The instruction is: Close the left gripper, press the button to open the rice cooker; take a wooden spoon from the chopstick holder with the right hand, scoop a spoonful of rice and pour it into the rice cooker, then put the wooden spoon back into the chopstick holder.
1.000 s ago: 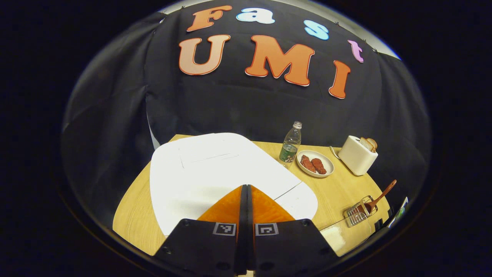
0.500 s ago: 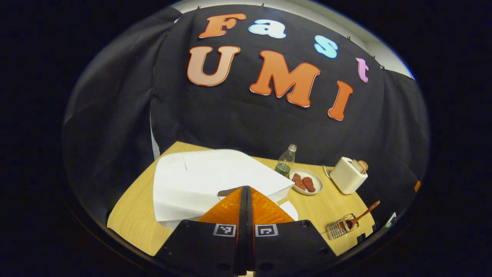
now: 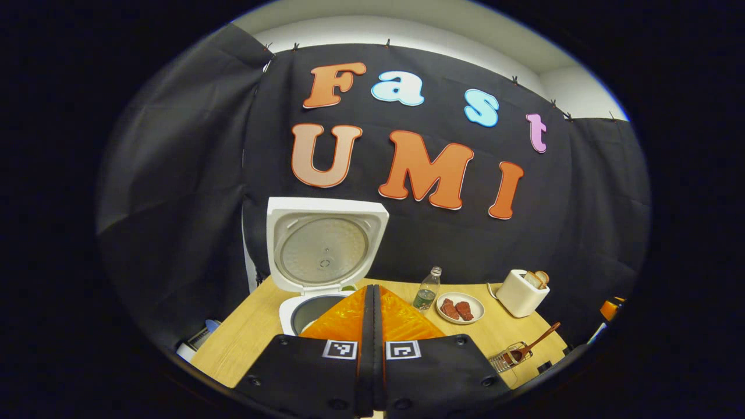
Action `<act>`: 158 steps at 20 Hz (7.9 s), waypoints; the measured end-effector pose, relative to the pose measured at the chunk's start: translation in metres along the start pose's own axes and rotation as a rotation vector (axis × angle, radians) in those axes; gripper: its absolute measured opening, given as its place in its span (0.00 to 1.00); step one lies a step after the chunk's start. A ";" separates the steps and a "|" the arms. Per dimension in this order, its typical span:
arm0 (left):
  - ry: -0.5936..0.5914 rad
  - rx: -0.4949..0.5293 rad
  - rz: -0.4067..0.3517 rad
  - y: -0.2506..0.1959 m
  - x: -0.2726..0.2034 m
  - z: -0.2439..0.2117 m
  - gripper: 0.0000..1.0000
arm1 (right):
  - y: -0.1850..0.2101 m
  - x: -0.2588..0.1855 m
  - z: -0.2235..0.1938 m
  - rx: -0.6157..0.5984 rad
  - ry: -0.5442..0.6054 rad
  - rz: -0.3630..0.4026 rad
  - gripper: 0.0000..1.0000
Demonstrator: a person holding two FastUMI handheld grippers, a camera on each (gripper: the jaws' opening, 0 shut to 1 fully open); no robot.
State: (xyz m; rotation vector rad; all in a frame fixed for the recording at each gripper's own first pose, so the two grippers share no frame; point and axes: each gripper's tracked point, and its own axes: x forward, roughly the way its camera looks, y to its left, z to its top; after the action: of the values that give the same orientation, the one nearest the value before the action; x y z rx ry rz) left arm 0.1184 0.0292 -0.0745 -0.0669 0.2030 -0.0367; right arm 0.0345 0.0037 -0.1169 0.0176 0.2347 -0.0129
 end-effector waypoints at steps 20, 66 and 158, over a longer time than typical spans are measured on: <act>-0.128 0.006 0.154 0.049 -0.073 0.043 0.68 | 0.023 0.135 -0.116 0.104 0.257 0.111 0.95; -0.125 0.022 0.099 0.095 -0.112 0.038 0.99 | 0.169 0.012 -0.081 0.088 0.160 0.251 0.05; -0.038 -0.010 0.073 0.135 -0.073 0.009 0.99 | 0.364 0.108 0.062 1.093 0.228 0.440 0.05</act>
State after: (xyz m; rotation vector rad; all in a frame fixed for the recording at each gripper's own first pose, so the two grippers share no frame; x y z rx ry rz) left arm 0.0527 0.1679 -0.0601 -0.0701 0.1678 0.0387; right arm 0.1597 0.3657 -0.0756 1.1634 0.4243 0.3016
